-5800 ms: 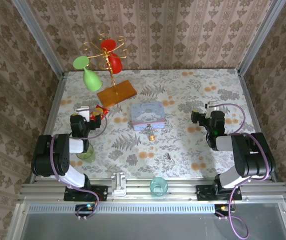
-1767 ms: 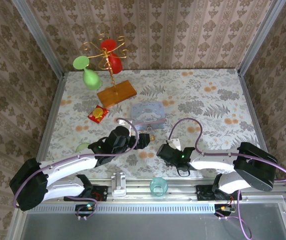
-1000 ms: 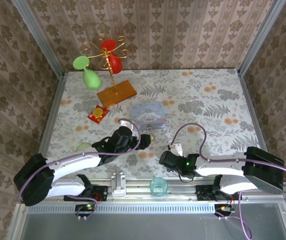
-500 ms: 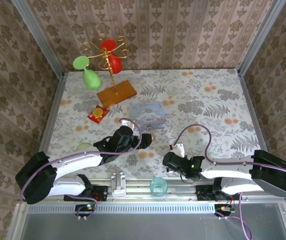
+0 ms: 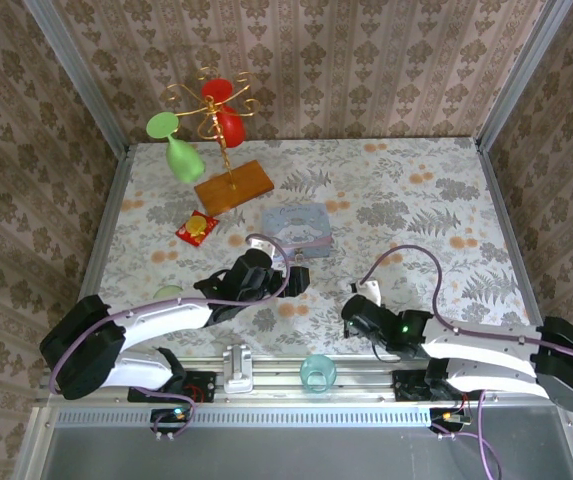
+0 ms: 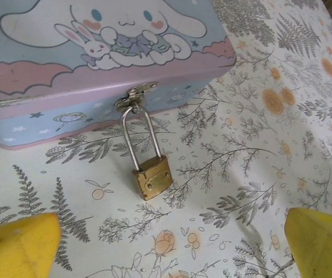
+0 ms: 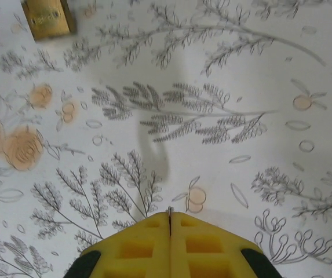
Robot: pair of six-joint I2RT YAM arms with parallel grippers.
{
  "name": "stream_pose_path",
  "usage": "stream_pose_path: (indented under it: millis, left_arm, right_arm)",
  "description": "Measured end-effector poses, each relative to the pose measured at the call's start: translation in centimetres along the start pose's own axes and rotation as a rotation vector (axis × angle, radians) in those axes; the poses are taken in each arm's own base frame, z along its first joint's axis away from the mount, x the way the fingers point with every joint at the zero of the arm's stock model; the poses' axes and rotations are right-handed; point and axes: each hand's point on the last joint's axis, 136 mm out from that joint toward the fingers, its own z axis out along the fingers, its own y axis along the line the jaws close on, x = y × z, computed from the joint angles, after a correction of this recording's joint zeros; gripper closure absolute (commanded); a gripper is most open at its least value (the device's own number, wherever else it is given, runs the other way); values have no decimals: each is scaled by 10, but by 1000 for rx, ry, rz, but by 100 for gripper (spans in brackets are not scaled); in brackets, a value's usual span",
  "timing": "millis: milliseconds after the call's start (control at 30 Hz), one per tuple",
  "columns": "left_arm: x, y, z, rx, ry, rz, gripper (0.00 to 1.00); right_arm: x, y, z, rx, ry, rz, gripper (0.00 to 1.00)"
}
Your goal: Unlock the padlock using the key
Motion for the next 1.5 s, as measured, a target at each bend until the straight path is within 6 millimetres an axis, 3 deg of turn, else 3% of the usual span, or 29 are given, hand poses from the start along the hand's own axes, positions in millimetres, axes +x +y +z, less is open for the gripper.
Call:
stream_pose_path:
  millis: [367,467,633,867,1167,1267,1433,1500]
  left_arm:
    - [-11,-27,-2,123,-19,-73,7]
    - [-19,-41,-4,186,-16,-261,12]
    - [-41,-66,-10,340,-63,-605,10]
    - [-54,-60,-24,376,-135,-834,7]
    - [-59,-44,-28,399,-215,-989,7]
    - [-65,-45,-29,421,-241,-999,8]
    - [-73,-51,-28,477,-266,-1022,20]
    - [-72,-50,-21,485,-266,-1033,20]
  right_arm:
    - [-59,7,-27,-141,-103,90,100]
    - [-83,16,-37,-184,-142,100,100]
    - [-122,43,-49,-281,-219,107,100]
    - [-160,87,-51,-415,-273,96,100]
    - [-177,113,-60,-570,-335,133,100]
    - [-171,114,-56,-606,-328,174,100]
    - [-158,117,-46,-628,-302,207,100]
    - [-157,119,-46,-641,-302,215,100]
